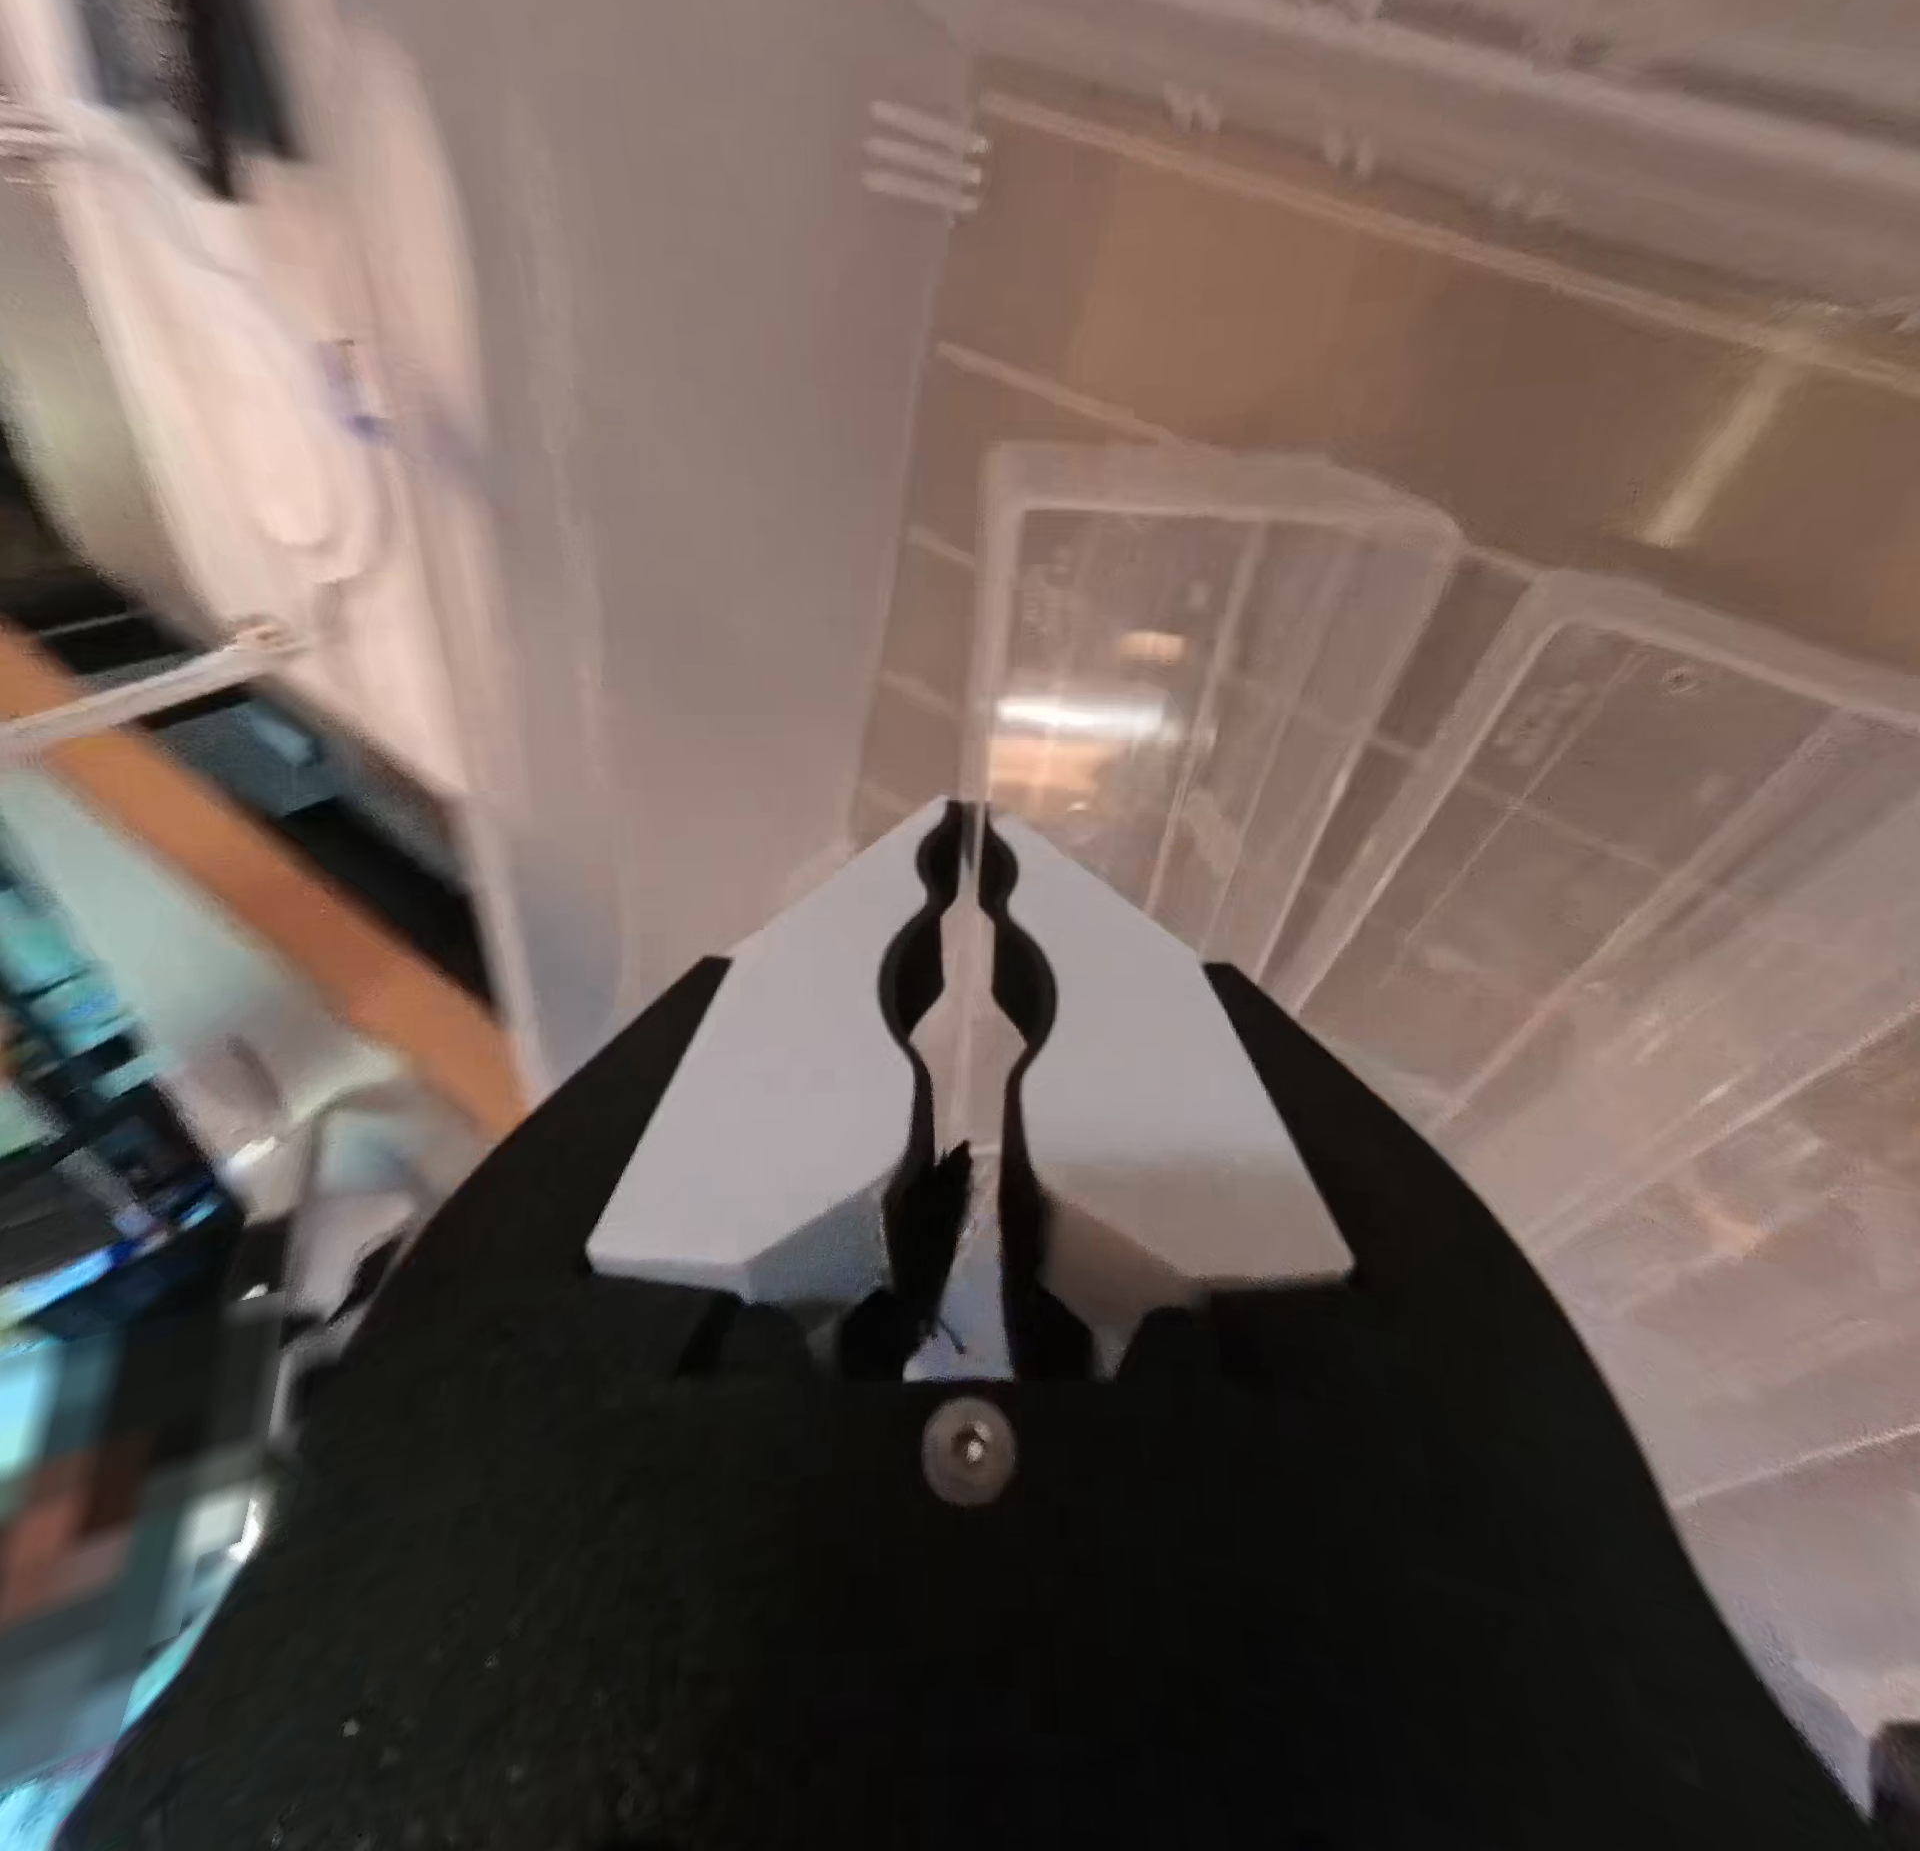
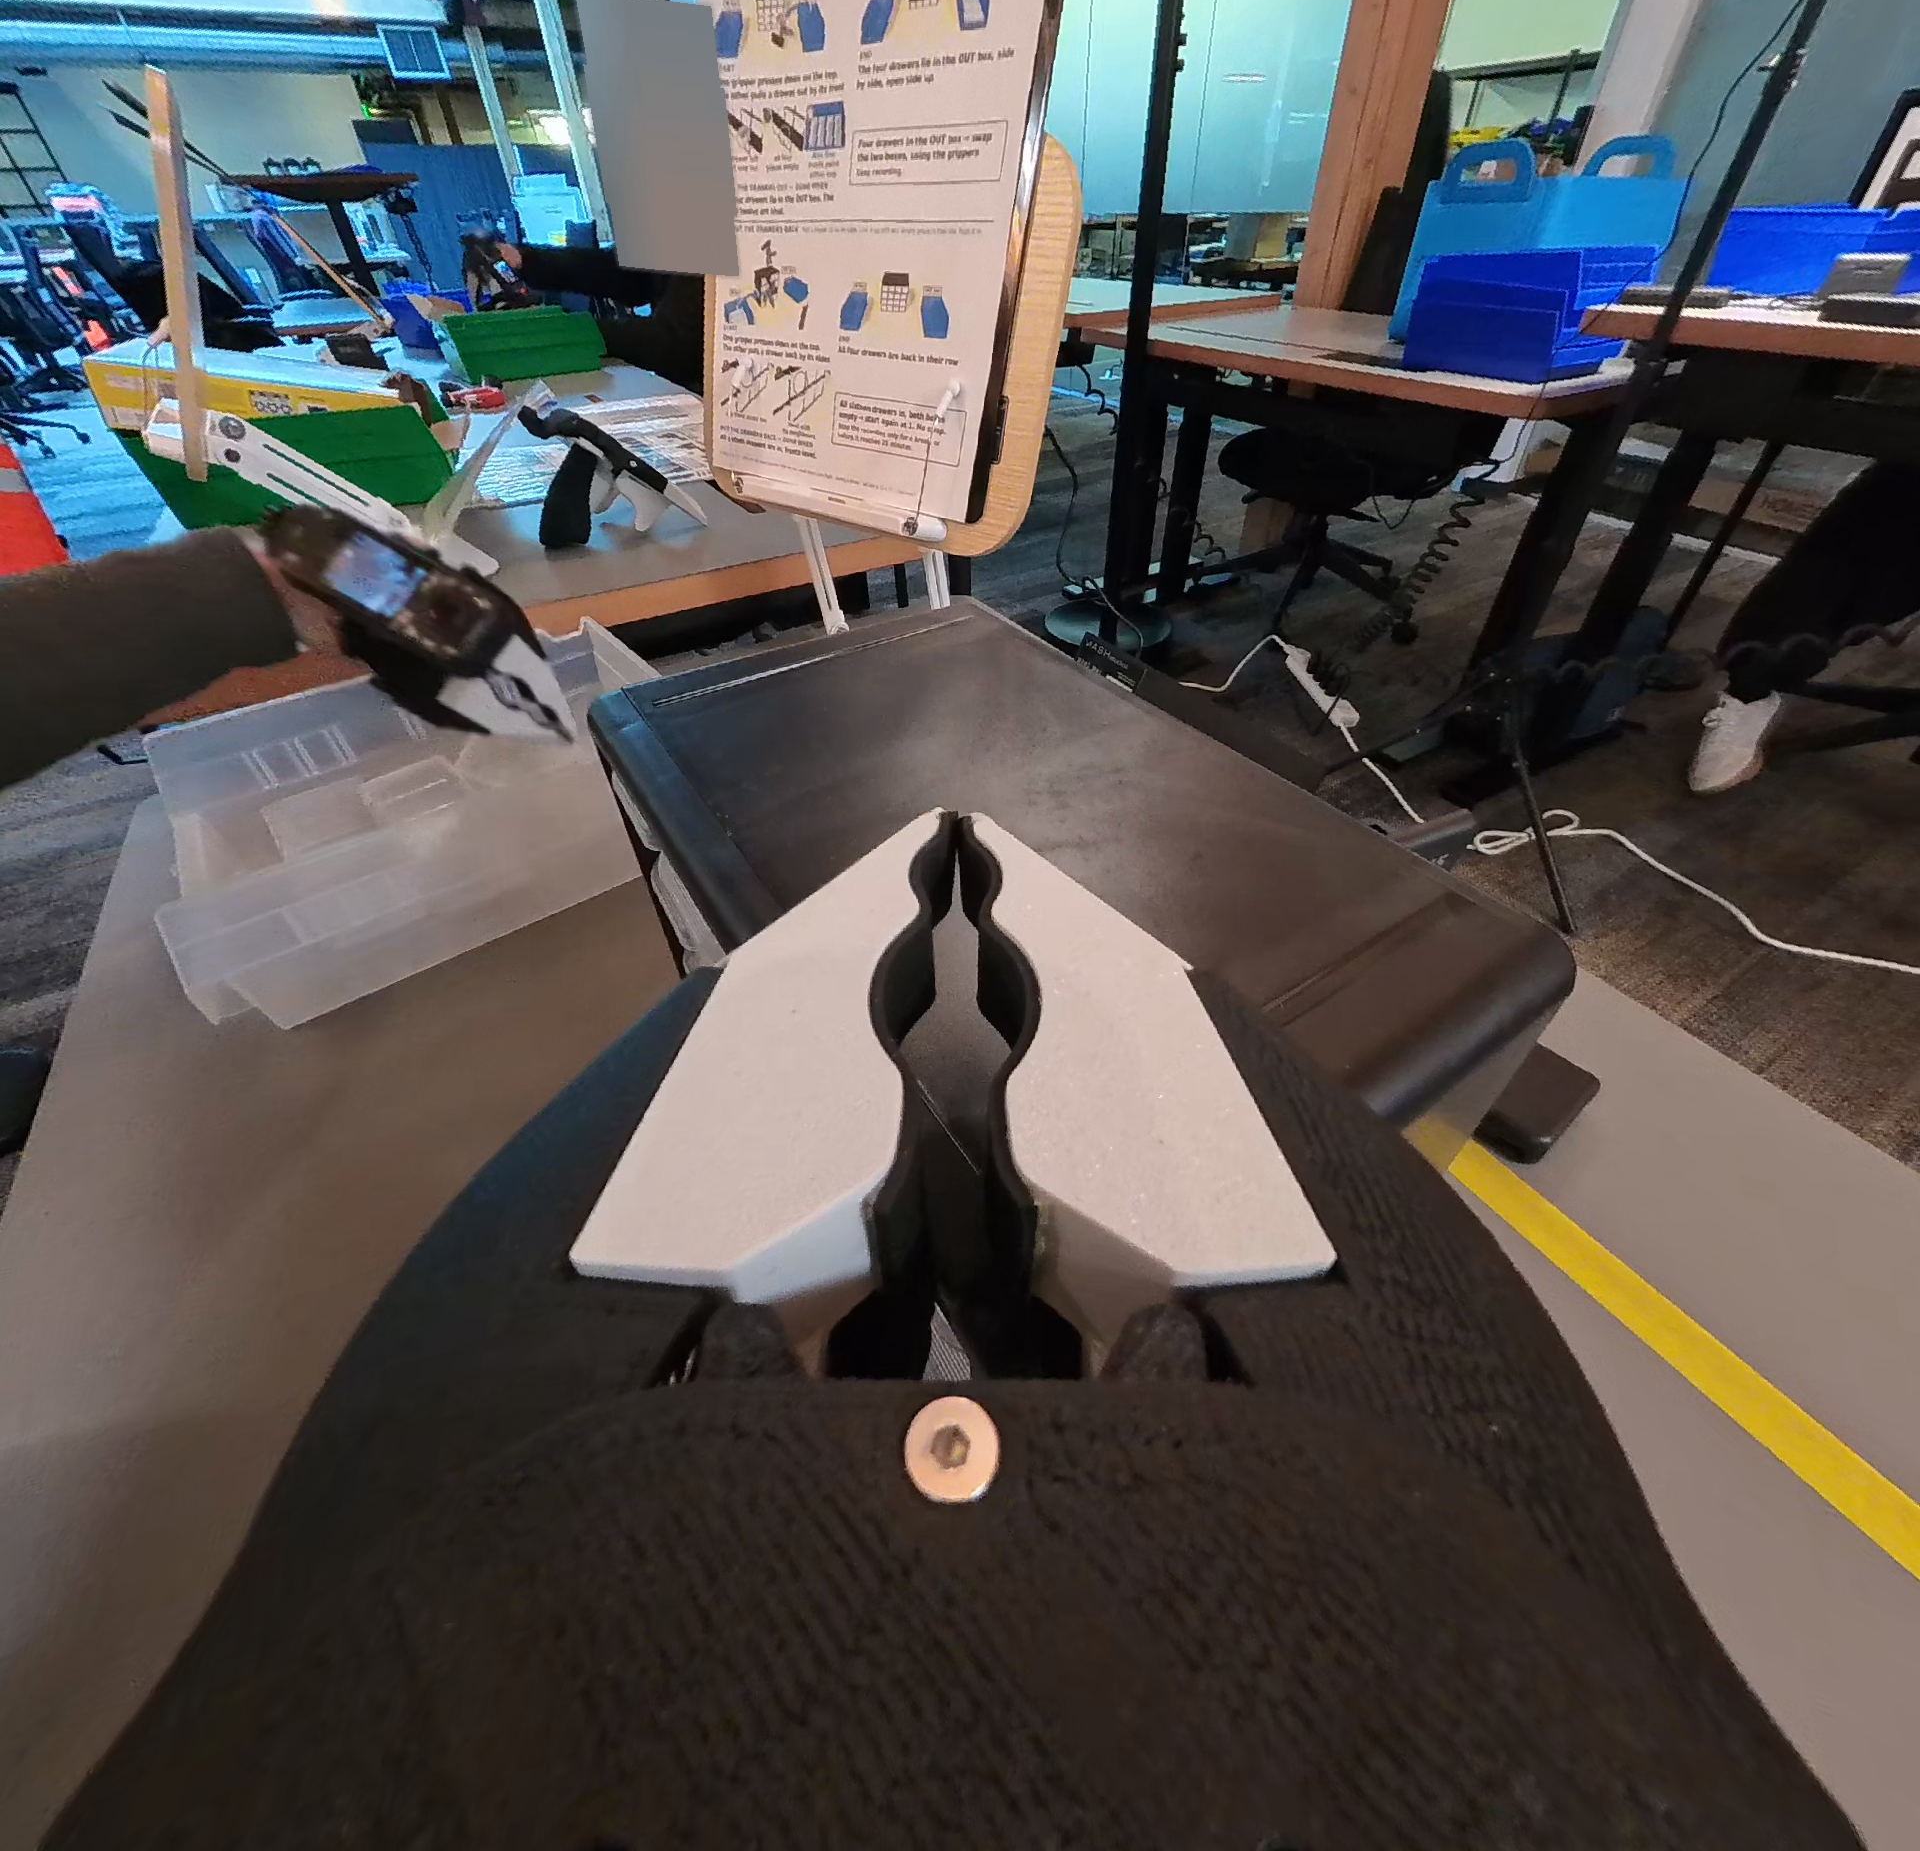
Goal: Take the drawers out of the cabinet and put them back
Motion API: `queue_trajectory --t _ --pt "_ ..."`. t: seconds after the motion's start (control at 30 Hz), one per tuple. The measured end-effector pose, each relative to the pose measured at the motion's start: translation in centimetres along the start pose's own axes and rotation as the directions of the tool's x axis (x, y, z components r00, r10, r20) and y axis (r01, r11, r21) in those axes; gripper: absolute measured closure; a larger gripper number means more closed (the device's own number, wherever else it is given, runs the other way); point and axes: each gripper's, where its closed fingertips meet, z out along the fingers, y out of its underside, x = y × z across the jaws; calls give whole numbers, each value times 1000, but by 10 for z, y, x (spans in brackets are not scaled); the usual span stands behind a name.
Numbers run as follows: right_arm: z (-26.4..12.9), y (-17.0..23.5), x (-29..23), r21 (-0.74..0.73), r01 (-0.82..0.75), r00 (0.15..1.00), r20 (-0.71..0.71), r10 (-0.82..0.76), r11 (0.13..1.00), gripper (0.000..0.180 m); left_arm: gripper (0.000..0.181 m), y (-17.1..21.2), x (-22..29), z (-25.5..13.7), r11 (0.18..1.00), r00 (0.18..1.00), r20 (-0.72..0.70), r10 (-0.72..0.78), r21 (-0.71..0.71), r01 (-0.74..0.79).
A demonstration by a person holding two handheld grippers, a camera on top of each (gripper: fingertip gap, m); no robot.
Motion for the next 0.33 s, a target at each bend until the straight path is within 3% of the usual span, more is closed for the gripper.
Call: queue_trajectory --t 0.03,0.2,0.33 --pt "0 0 0 -2 1 1000 -2 -1 1000 180 181 3 -11 -12 1000 997 70 -10 -5 11" --pt "2 3 0 -33 33 999 -32 -34 999 180 181 0 -42 -94 999 941 336 -30 33 20" --pt "2 3 0 -32 36 999 -30 -37 999 180 181 -46 -24 -156 979 934 338 -115 195 50"
